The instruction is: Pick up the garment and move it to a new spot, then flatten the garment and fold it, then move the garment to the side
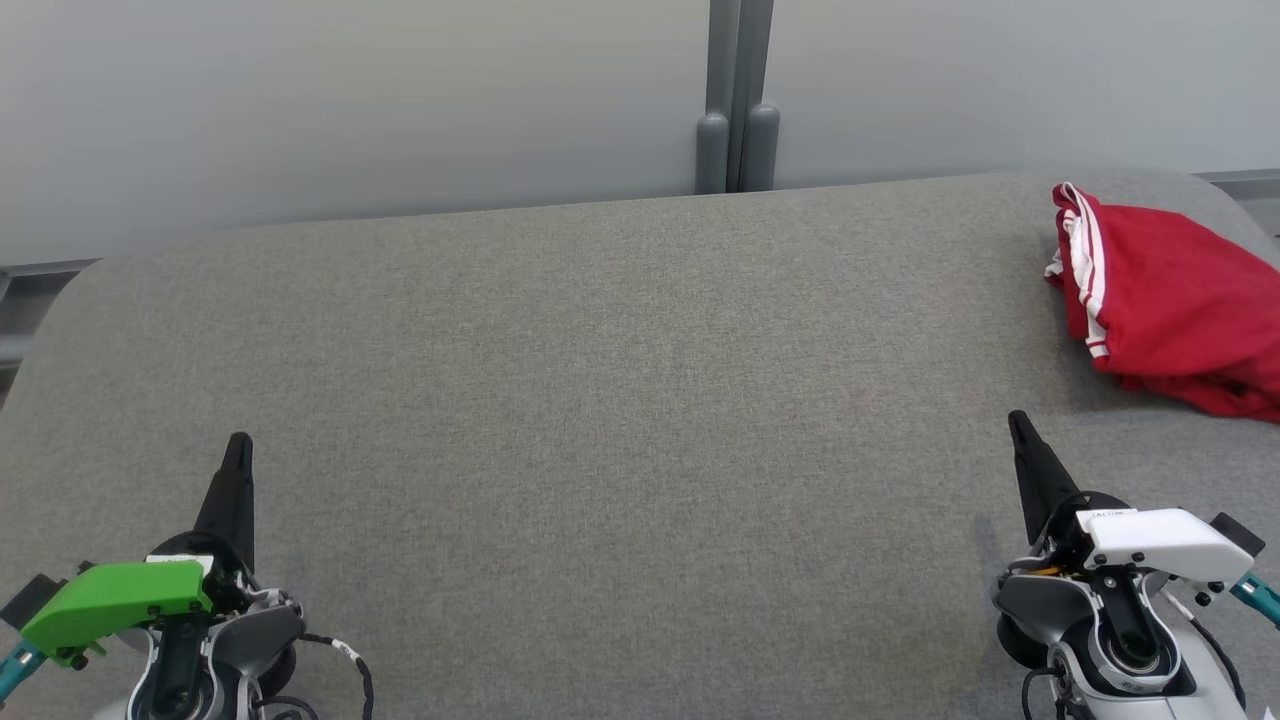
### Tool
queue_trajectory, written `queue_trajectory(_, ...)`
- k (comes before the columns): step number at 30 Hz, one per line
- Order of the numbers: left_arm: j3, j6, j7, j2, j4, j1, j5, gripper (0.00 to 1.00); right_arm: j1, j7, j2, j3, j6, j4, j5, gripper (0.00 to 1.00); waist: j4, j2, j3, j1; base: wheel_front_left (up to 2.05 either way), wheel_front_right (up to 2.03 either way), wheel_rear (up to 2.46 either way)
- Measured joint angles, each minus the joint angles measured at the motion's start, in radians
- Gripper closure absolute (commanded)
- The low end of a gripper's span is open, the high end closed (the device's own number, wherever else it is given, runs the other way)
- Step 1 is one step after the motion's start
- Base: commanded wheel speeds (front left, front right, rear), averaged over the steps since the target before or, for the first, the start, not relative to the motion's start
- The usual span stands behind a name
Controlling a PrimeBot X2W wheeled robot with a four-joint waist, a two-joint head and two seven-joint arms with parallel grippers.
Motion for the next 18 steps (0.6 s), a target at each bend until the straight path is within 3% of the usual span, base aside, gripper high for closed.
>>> queue_trajectory(18, 0.000, 0.000, 0.000, 0.000, 0.000, 0.000, 0.000, 1.00, 0.000, 0.000, 0.000, 0.000, 0.000, 0.000, 0.000, 1.00, 0.000, 0.0000, 0.000, 0.0000, 0.00, 0.00, 0.00)
